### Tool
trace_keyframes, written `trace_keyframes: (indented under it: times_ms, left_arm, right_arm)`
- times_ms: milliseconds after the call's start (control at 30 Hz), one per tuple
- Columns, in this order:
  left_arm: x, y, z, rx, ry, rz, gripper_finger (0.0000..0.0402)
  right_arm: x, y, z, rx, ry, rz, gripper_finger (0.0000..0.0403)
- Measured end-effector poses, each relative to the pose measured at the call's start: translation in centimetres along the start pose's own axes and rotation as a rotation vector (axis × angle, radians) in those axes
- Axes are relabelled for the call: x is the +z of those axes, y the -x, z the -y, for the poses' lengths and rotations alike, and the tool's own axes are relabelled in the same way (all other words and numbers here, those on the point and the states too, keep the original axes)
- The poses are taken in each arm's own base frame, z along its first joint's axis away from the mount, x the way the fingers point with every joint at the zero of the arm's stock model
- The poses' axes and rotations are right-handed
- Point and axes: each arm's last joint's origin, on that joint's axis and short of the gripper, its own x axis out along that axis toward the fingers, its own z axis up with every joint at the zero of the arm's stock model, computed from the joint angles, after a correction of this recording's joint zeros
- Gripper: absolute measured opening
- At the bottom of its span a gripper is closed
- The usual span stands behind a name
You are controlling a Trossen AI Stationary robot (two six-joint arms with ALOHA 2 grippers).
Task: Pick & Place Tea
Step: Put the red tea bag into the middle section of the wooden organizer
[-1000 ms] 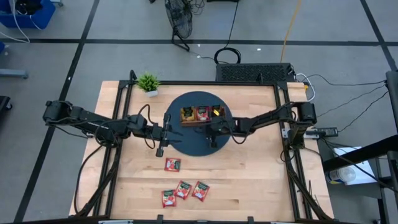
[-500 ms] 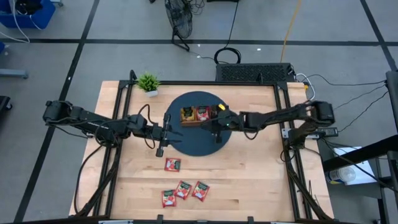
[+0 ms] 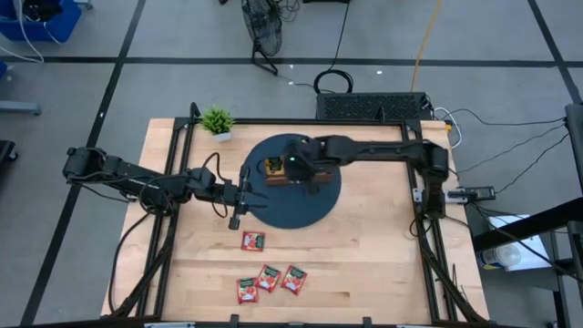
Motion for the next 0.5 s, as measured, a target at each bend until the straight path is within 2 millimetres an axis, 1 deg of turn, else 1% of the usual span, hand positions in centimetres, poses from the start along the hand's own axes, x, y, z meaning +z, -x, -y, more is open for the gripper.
trace_keyframes:
  times_ms: [100,267,400,500]
  left_arm:
    - [0.0,0.0,0.0,0.0,0.014,0.0,0.0113]
    - [0.0,0.0,0.0,0.0,0.019,0.0,0.0113]
    - [0.0,0.0,0.0,0.0,0.021,0.0,0.0113]
    - [0.0,0.0,0.0,0.0,0.022,0.0,0.0113]
  right_arm:
    - [-0.3,-2.5,0.6,-0.008,0.005,-0.004,0.0]
    - [-1.6,-5.5,0.9,-0.01,0.012,-0.025,0.0]
    - [-2.9,-6.9,1.0,-0.019,0.003,-0.024,0.0]
    - [-4.2,-7.8,0.8,-0.007,-0.002,-0.057,0.0]
